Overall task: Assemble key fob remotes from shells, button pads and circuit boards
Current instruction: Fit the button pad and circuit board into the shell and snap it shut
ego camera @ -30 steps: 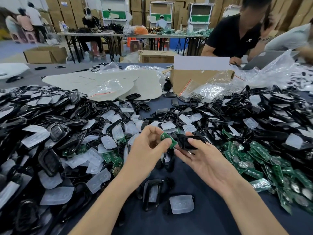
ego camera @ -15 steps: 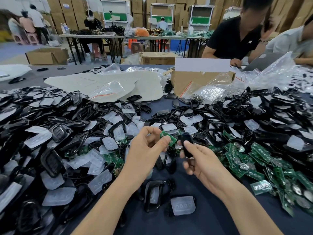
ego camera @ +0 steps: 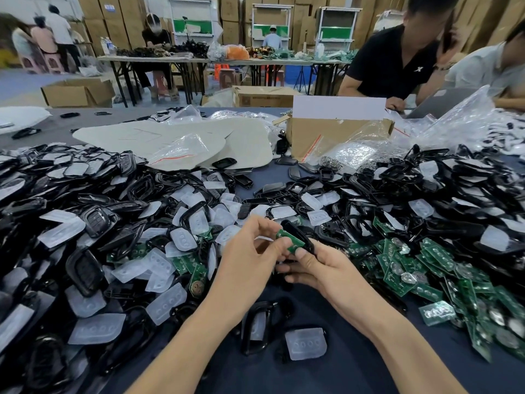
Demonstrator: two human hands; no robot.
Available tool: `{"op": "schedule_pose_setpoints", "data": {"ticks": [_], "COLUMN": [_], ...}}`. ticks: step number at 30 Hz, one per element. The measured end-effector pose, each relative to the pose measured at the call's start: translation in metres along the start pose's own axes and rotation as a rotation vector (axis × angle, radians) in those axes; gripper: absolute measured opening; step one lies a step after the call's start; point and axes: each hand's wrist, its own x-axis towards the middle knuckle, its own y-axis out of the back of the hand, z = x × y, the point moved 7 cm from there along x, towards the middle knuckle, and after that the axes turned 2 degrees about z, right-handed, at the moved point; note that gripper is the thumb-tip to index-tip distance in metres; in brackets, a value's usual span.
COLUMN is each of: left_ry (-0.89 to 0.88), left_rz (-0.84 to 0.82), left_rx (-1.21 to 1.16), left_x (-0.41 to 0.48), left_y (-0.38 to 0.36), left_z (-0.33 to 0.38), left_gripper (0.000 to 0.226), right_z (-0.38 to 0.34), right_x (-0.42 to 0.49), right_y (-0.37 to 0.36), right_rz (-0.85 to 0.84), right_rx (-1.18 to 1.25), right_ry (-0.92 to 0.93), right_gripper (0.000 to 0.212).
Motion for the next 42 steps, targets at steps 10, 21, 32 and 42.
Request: {"op": "schedule_pose_setpoints", "data": {"ticks": [10,21,32,42], "left_ry": [0.018,-0.052,-0.035,-0.096], "left_rz": [-0.003,0.089,0.105,0.049], "left_rx": [-0.006,0.136,0.113,0.306], "left_x": [-0.002,-0.006,-0.005,-0.007], "left_y": [-0.003,-0.004,-0.005,0.008], "left_z": [-0.002,0.004,0.001,0.018], "left_gripper": [0.018,0.016,0.038,0.016], "right_z": [-0.003,-0.002,-0.004,-0.018], "right_x": [-0.002,-0.002,-0.003,-0.004], "right_y": [-0.003,-0.005,-0.006,0.000], "right_rz": [-0.006,-0.021,-0.034,0.042], "right_rx": [-0.096,-0.179,-0.216,-0.258], "right_ry": [0.025,0.046,0.071,0.182], "right_gripper": [0.021,0.023,0.023,0.018]}}
